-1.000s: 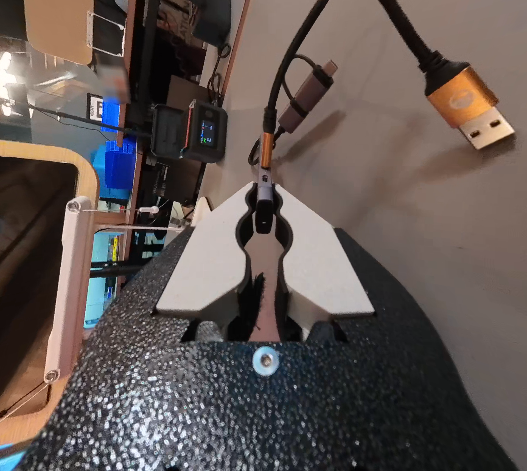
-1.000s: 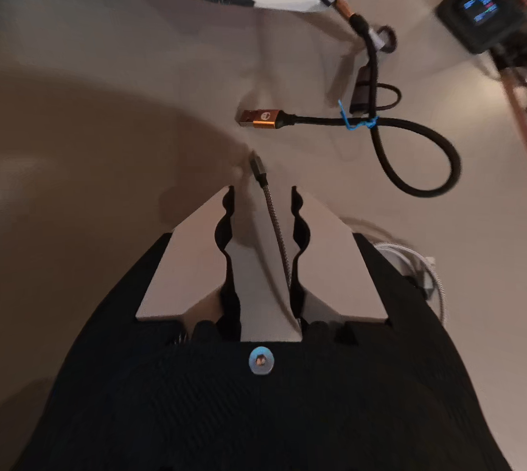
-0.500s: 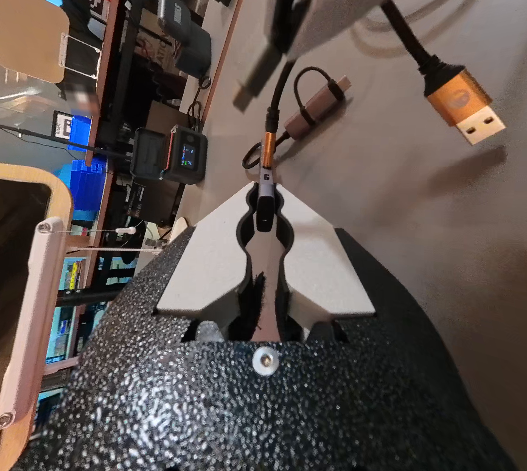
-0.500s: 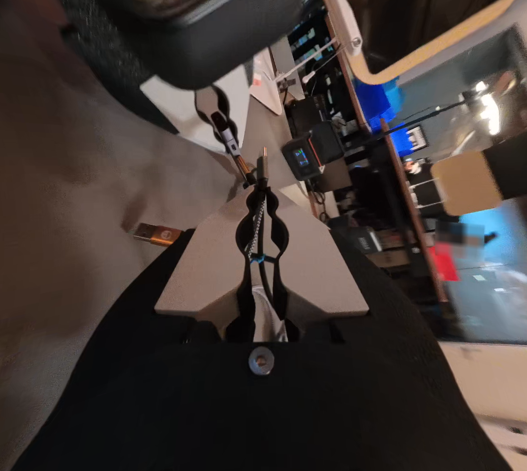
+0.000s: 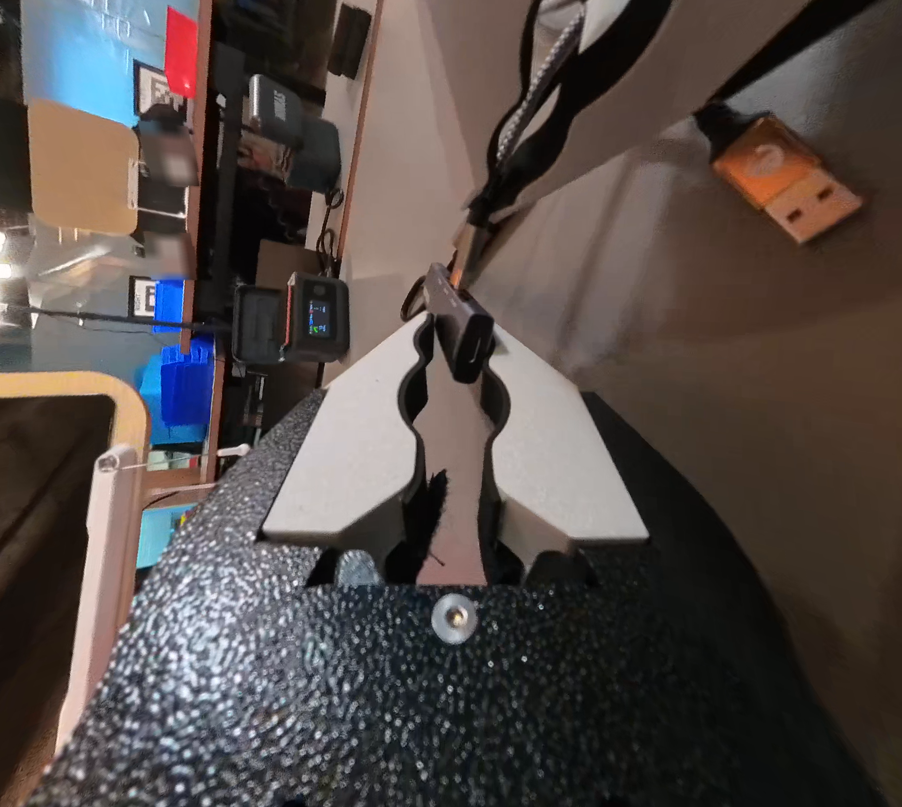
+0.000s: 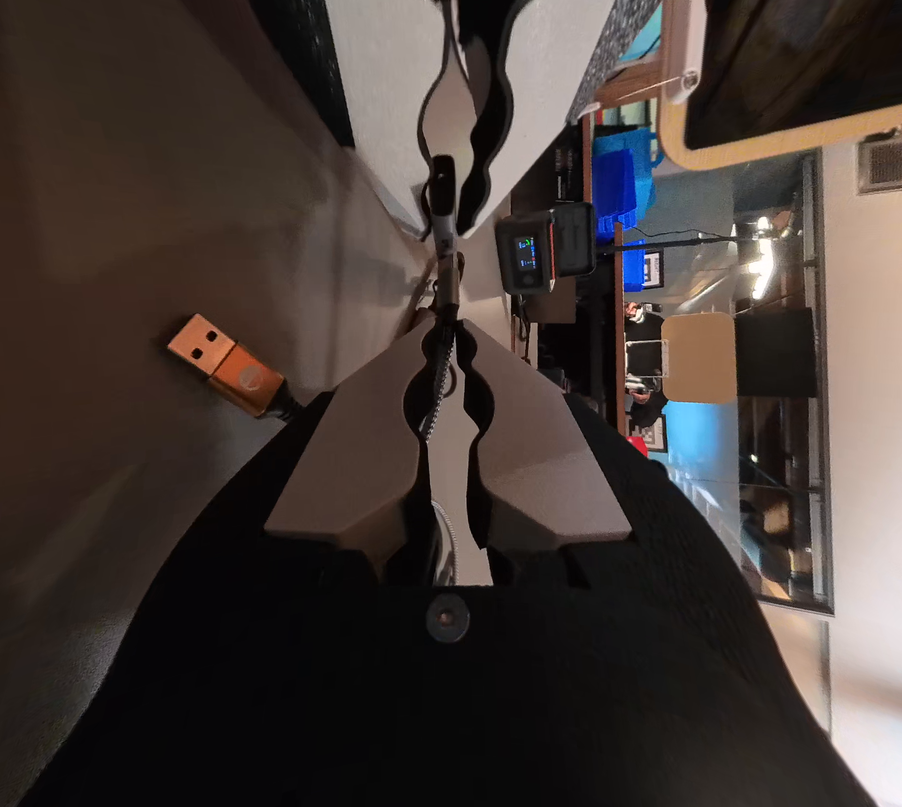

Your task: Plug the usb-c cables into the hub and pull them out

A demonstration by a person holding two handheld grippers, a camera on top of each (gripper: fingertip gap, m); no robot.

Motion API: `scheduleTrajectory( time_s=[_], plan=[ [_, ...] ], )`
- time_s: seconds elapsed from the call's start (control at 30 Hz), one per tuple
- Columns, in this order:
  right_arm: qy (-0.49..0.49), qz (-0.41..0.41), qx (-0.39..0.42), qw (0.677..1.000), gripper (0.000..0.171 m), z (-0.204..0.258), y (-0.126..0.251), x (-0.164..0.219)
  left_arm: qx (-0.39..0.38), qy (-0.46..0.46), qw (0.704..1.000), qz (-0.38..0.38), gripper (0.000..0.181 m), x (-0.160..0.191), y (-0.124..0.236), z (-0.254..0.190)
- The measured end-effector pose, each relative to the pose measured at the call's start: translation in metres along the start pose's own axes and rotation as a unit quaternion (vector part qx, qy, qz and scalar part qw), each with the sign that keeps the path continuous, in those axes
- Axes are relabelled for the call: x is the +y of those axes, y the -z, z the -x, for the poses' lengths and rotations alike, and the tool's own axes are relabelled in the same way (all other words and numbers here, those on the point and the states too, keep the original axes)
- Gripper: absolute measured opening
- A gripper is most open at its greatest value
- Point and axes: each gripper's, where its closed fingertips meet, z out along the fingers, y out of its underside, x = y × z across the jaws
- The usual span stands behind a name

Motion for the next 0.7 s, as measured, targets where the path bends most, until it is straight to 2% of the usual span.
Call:
scheduleTrajectory(
  time_s=[0.23,0.33,0.5,0.7],
  plan=[
    [-0.003,-0.003,-0.002,1.000,0.003,0.005,-0.002,0.005,0.007,-0.093,0.993,-0.067,0.018,-0.010,0.011,-0.014],
    [0.002,-0.004,0.000,1.000,0.004,0.007,-0.002,0.005,0.001,-0.124,0.990,-0.065,0.016,-0.006,0.013,-0.015],
    [0.029,-0.018,0.030,0.999,0.003,0.000,0.003,-0.002,-0.027,-0.105,0.992,-0.069,0.008,-0.007,0.018,-0.001],
    [0.079,-0.013,0.064,0.995,0.003,-0.007,0.007,-0.008,-0.013,-0.071,0.995,-0.071,0.008,-0.010,0.020,0.001]
  ],
)
